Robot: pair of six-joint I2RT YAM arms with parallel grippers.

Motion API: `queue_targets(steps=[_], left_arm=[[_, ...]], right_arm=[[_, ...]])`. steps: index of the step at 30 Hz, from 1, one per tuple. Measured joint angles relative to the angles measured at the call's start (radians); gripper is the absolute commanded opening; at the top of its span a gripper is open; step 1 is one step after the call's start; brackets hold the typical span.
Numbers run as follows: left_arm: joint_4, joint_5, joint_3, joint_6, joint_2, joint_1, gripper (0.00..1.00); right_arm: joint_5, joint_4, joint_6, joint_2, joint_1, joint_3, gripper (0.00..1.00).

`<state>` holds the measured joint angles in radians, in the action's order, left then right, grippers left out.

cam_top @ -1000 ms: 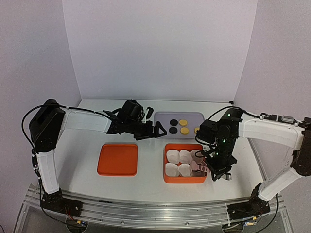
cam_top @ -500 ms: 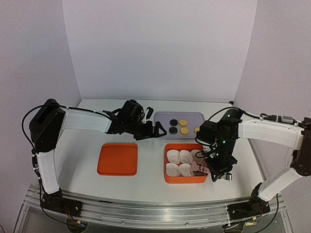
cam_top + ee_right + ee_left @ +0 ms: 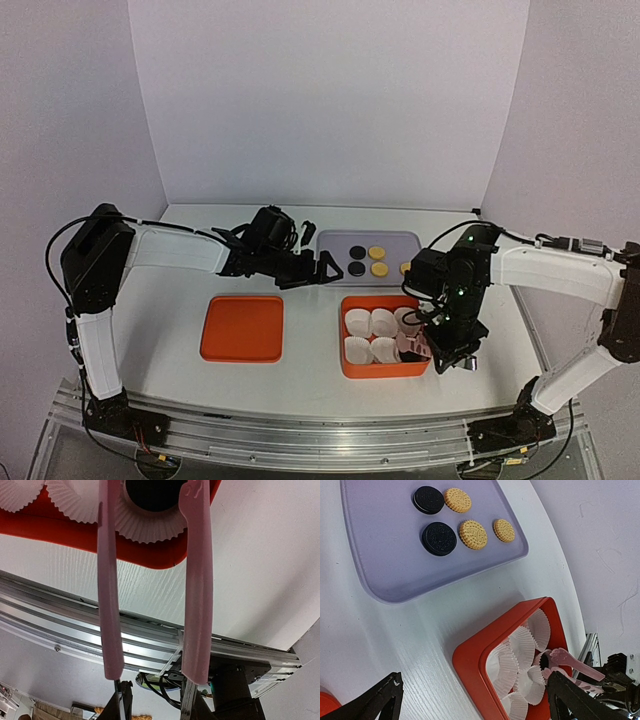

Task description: Pack the cookies

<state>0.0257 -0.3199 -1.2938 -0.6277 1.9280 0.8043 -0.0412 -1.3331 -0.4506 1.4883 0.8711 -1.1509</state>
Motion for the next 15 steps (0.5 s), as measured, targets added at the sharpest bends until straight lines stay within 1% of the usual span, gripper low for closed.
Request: queue_targets(steps=[3, 7, 12, 15], left_arm=[[0.0, 0.0, 0.0, 0.0, 0.003, 0.0, 1.0], [0.0, 0.0, 0.0, 0.0, 0.005, 0.0, 1.0], [0.0, -0.001, 0.0, 0.0, 0.005, 0.0, 1.0], [0.0, 0.0, 0.0, 0.0, 0.005, 0.0, 1.0]], right_arm=[[0.004, -0.001, 0.0, 0.0, 0.0, -0.008, 0.28], [0.003, -0.005, 0.001, -0.009, 0.0, -0.061, 0.28], [-0.003, -0.003, 0.005, -0.05, 0.0, -0.181, 0.28], [0.026, -0.011, 0.006, -0.059, 0.0, -0.264, 0.31]])
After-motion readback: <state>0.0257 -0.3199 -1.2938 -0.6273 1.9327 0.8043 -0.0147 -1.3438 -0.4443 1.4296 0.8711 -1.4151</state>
